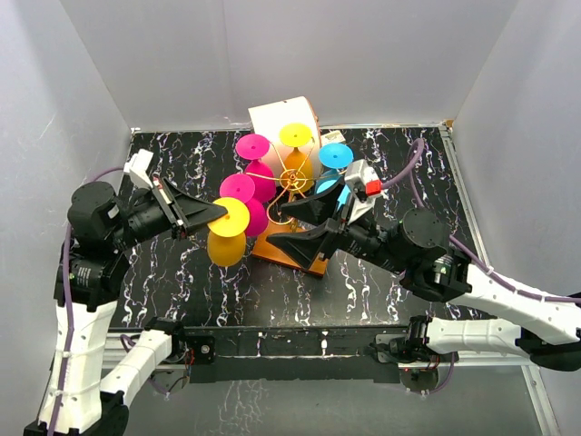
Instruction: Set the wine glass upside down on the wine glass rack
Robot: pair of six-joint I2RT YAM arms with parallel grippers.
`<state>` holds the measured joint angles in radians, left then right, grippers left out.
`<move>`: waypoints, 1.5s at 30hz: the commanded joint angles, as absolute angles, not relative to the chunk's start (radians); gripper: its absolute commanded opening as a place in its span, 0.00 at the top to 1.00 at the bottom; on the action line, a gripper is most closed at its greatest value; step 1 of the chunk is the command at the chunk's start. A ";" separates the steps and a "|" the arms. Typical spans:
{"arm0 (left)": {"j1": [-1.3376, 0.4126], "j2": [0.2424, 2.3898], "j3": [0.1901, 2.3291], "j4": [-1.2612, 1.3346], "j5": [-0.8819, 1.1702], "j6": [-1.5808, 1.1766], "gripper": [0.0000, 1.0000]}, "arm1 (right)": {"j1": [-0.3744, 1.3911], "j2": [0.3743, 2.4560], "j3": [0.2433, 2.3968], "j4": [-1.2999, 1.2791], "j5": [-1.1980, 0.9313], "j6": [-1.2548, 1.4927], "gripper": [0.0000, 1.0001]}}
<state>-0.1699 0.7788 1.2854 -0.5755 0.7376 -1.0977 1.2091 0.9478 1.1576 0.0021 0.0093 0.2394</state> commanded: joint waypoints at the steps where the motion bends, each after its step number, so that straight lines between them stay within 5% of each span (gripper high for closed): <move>1: -0.203 0.781 1.282 -0.516 0.874 -1.135 1.00 | 1.212 0.921 1.202 0.002 0.071 0.262 0.33; 21: -0.455 0.949 1.165 -0.269 0.858 -1.280 1.00 | 1.212 0.862 1.150 0.028 0.210 0.293 0.32; 45: -0.673 1.131 1.288 -0.264 0.652 -1.203 1.00 | 1.212 0.783 1.098 0.044 0.271 0.320 0.31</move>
<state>-0.6632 1.1355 1.2510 -0.2893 0.6697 -1.2251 1.2091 0.8062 1.1038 0.0036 0.2455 0.3130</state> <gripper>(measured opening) 0.026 0.687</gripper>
